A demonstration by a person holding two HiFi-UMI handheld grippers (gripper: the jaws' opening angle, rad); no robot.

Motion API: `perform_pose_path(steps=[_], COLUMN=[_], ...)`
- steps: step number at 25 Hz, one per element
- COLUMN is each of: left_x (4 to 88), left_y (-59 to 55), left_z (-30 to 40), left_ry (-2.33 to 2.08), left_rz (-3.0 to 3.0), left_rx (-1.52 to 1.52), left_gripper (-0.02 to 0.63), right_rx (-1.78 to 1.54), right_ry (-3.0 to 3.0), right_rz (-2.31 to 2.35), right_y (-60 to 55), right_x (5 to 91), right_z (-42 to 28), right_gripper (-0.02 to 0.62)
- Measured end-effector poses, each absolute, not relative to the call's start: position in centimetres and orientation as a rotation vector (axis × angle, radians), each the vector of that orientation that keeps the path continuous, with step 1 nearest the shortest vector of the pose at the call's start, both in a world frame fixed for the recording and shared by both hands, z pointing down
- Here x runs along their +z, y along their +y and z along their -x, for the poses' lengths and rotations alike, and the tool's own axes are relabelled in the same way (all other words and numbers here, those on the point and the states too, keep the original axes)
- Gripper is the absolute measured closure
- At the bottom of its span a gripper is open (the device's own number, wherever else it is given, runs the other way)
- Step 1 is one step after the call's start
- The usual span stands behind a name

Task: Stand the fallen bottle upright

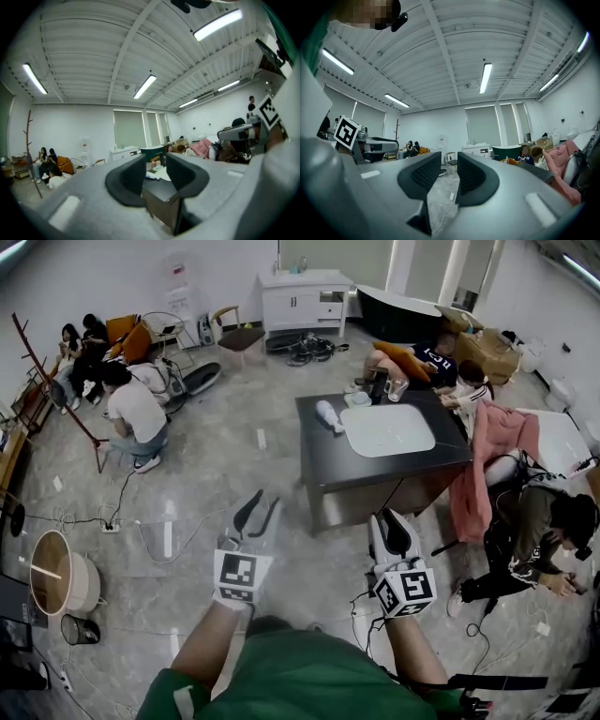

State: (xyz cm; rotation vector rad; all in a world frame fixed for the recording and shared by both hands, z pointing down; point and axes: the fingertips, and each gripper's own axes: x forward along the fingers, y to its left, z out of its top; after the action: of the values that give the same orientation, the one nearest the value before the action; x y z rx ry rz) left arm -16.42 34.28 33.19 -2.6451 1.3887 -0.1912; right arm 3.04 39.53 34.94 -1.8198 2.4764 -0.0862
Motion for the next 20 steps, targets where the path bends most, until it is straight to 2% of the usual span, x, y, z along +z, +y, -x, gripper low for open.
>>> perform_pose_path(steps=[10,20], left_x=[34.7,37.0], left_y=[32.5,21.6], left_z=[12.4,11.8], left_ry=[1.392,1.387], left_rz=[2.643,2.700], left_rx=[-0.255,-0.244], left_gripper=[0.468,0.468], right_rx=[-0.131,-0.176], right_ry=[2.466,2.460], right_rz=[1.813,1.862], right_y=[37.1,27.1], right_x=[36.4,38.2], right_z=[-7.4,-8.4], right_gripper=[0.495,0.495])
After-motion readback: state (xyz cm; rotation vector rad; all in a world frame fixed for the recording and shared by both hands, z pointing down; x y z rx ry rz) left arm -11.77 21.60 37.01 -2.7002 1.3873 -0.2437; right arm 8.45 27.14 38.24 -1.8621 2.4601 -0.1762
